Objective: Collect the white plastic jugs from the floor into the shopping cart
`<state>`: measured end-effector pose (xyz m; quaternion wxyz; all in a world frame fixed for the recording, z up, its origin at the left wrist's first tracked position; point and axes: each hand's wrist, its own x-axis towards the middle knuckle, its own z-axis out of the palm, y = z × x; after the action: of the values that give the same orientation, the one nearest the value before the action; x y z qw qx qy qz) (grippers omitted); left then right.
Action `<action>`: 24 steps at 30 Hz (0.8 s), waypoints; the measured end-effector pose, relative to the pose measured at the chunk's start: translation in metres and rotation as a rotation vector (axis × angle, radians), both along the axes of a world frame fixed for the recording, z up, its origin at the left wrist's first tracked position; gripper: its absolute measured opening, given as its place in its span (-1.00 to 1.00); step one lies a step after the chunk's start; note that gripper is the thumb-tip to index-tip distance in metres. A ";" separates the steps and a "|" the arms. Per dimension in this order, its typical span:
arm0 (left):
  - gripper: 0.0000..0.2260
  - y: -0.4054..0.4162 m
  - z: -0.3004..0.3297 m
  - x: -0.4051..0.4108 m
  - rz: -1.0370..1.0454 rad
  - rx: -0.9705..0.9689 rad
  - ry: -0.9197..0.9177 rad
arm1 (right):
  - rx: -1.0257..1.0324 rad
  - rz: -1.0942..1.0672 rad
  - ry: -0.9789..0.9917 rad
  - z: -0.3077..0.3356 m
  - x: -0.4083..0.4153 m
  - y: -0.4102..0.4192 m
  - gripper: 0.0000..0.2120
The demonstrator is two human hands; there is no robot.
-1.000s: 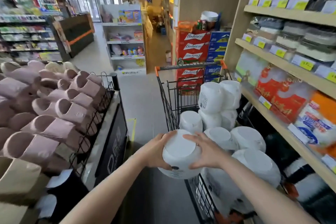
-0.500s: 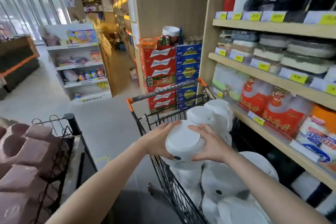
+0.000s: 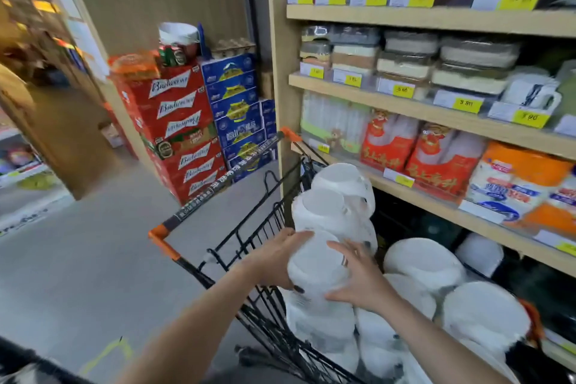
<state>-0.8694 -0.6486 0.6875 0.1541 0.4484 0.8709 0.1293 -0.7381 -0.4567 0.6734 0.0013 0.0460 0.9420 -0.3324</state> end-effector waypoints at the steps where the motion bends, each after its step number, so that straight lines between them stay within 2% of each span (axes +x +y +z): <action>1: -0.02 0.001 -0.003 -0.006 -0.016 0.012 -0.004 | -0.032 -0.029 0.013 -0.003 0.000 -0.002 -0.11; 5: -0.06 -0.001 -0.010 -0.020 -0.063 0.055 -0.007 | -0.041 -0.064 0.000 -0.008 -0.006 -0.004 -0.11; 11: 0.00 -0.020 -0.024 -0.020 0.060 0.063 -0.026 | -0.025 -0.013 -0.072 0.002 -0.022 -0.017 -0.08; 14: -0.04 -0.025 -0.014 -0.021 0.087 0.036 -0.009 | -0.018 -0.012 -0.087 0.008 -0.030 -0.024 -0.08; 19: -0.12 -0.031 -0.006 -0.030 0.048 0.015 -0.022 | 0.015 -0.021 -0.150 0.016 -0.032 -0.028 -0.06; 24: -0.20 -0.025 0.011 -0.034 -0.046 0.087 0.002 | 0.009 -0.063 -0.230 0.022 -0.022 -0.016 -0.01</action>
<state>-0.9031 -0.6739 0.6985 0.1367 0.4747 0.8541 0.1628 -0.7602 -0.4729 0.6959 0.0986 0.1134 0.9353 -0.3204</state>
